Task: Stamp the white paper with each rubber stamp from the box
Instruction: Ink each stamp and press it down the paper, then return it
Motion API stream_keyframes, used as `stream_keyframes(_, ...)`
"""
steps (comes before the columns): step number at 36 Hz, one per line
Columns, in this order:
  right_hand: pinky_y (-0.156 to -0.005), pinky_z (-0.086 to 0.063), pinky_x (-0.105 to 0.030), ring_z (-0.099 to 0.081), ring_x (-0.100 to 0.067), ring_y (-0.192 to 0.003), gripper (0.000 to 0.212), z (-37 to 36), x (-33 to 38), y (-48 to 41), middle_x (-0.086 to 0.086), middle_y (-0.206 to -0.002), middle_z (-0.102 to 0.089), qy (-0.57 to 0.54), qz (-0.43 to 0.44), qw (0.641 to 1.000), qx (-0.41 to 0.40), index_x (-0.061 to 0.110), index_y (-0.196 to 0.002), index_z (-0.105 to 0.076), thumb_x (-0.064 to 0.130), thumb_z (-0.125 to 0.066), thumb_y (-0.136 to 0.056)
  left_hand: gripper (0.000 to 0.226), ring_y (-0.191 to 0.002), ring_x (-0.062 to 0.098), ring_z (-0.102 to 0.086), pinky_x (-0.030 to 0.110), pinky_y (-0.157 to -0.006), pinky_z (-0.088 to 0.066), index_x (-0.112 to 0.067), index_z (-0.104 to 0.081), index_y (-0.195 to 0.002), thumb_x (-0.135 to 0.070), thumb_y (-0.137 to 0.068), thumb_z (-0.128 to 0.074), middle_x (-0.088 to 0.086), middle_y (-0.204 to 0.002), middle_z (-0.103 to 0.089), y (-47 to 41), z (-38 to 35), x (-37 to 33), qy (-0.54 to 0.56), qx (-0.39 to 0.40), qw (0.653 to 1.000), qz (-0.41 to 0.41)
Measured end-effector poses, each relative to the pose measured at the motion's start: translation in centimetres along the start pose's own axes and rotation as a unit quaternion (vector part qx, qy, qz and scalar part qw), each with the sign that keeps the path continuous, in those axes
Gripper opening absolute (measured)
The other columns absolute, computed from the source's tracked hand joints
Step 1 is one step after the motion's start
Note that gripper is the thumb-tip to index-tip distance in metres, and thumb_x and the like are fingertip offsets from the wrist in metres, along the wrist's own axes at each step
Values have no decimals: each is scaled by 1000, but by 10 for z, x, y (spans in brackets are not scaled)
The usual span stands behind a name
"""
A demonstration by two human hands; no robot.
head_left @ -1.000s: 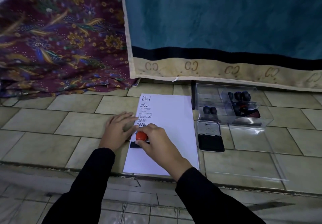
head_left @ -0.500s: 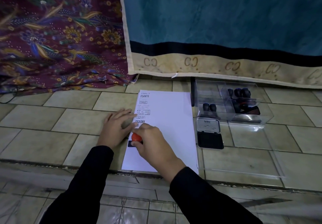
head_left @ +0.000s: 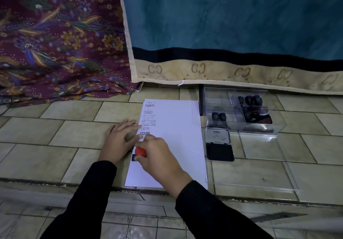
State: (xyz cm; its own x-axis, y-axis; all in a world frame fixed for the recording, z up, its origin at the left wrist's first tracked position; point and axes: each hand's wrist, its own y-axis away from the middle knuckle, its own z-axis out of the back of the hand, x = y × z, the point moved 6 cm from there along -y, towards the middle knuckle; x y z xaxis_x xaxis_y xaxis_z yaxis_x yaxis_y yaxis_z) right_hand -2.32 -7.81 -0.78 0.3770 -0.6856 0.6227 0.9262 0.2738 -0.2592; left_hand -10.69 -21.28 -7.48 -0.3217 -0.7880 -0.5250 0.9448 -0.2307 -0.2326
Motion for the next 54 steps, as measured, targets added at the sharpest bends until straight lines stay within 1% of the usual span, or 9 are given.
stream_keyframes(7, -72, -37, -18, -55, -20, -90, 23, 0, -6, -4, -2, -100, -64, -26, -16, 1000, 0, 16, -98, -70, 11, -70, -76, 59, -136, 16, -40, 45, -112, -25, -34, -66, -118, -67, -77, -40, -8, -139, -54, 0, 1, -1, -12, -4, 1000, -6)
stream_keyframes(11, -69, -37, -6, -48, -7, -78, 29, 9, -18, -1, 5, -90, -58, -106, -52, 993, -2, 22, -104, -70, 17, -73, -76, 59, -135, 16, -43, 50, -110, -28, -33, -67, -117, -67, -77, -41, -7, -137, -56, -1, 1, -2, -11, -7, 1000, -10)
stream_keyframes(16, -63, -43, -3, -56, 12, -65, 37, 94, -56, -5, 17, -83, -63, -205, -134, 954, -172, 18, -106, -62, 17, -79, -73, 51, -135, 12, -42, 50, -111, -27, -38, -66, -116, -66, -79, -45, -11, -137, -56, 1, 1, 1, -1, -17, 1000, -8)
stream_keyframes(23, -61, -56, -16, -67, -5, -78, 21, 197, -122, 7, 6, -93, -68, -115, -193, 934, -278, 25, -99, -60, 25, -71, -81, 51, -136, 8, -40, 47, -113, -25, -38, -67, -115, -67, -78, -46, -12, -137, -56, 1, 0, 2, 6, -25, 1000, -5)
stream_keyframes(30, -58, -36, -9, -54, -2, -67, 21, 205, -176, 5, -5, -95, -71, 50, -237, 944, -225, 14, -102, -69, 24, -70, -83, 47, -136, 6, -39, 48, -113, -24, -41, -66, -113, -66, -77, -48, -15, -136, -55, 0, 1, 1, 16, -24, 1000, -5)
stream_keyframes(41, -53, -32, 7, -49, 9, -62, 4, 187, -188, -16, 7, -75, -62, 52, -219, 962, -154, 15, -83, -69, 18, -71, -83, 45, -137, 7, -39, 52, -112, -26, -43, -65, -114, -67, -80, -47, -16, -137, -54, 0, 0, 4, 14, -17, 1000, -11)
stream_keyframes(46, -61, -35, -2, -60, -8, -74, 8, 178, -199, -20, -1, -84, -69, 75, -229, 962, -126, 11, -87, -71, 18, -70, -83, 42, -136, 7, -40, 53, -111, -28, -46, -64, -113, -66, -80, -48, -18, -136, -54, 0, 0, 3, 8, -15, 1000, -12)
stream_keyframes(49, -74, -44, -19, -65, -19, -87, 15, 172, -208, -20, -7, -91, -71, 87, -254, 959, -94, 10, -93, -67, 19, -70, -82, 39, -136, 7, -40, 53, -111, -28, -50, -60, -114, -66, -80, -48, -18, -137, -54, 0, 0, 3, 7, -11, 1000, -13)
stream_keyframes(54, -72, -47, -22, -63, -17, -79, 8, 172, -209, -19, -6, -85, -70, 79, -248, 960, -104, 12, -86, -63, 16, -70, -82, 37, -136, 6, -40, 53, -111, -29, -51, -59, -113, -64, -80, -49, -17, -135, -55, 0, 0, 1, 15, -12, 1000, -13)
